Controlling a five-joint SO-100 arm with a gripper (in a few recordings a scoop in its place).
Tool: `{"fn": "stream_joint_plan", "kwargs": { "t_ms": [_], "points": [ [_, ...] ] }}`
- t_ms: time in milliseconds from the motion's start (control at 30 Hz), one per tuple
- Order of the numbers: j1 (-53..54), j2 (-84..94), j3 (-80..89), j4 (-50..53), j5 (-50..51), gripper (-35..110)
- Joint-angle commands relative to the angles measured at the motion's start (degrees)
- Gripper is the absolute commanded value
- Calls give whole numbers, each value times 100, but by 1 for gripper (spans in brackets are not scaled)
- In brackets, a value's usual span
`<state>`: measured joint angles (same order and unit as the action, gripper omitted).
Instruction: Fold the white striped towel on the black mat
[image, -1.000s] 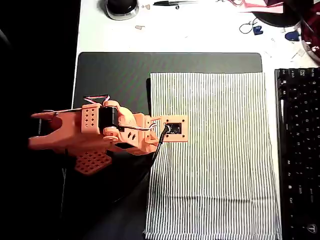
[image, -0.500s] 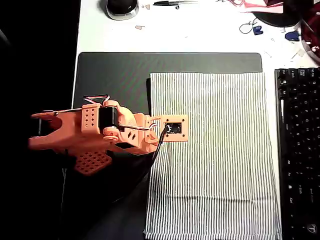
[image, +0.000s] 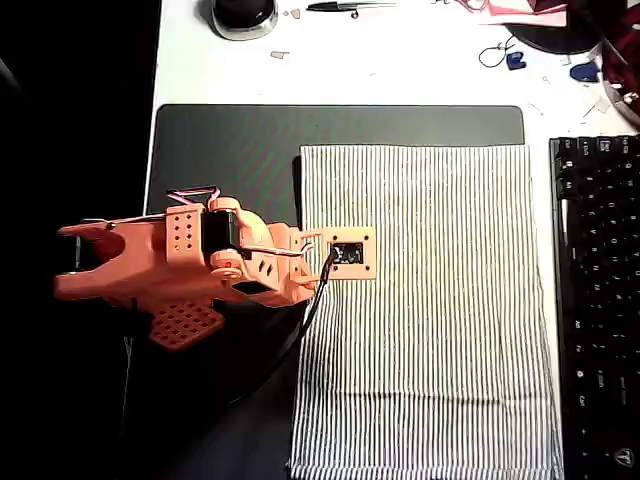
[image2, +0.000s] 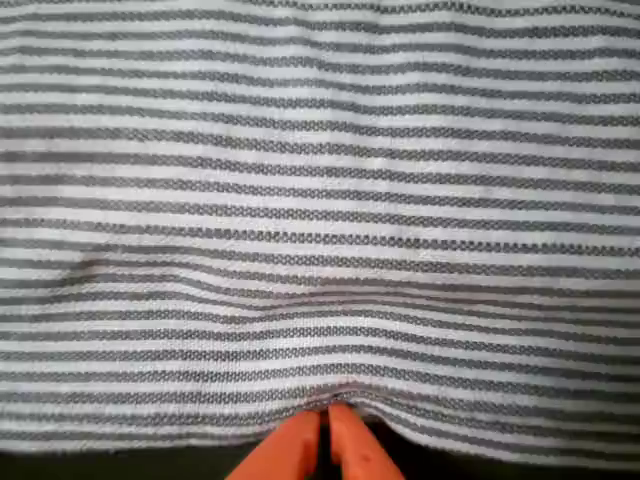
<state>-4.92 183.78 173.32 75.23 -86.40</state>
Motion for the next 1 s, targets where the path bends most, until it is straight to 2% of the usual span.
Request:
{"fn": "stream_joint_plan", "kwargs": {
  "t_ms": [0,600,967],
  "points": [
    [-141,-220,-308,88,158,0],
    [-1556,-2162,-2030,185,1556,0],
    [-2487,-4395,-3489,-545,2276,0]
  ]
}}
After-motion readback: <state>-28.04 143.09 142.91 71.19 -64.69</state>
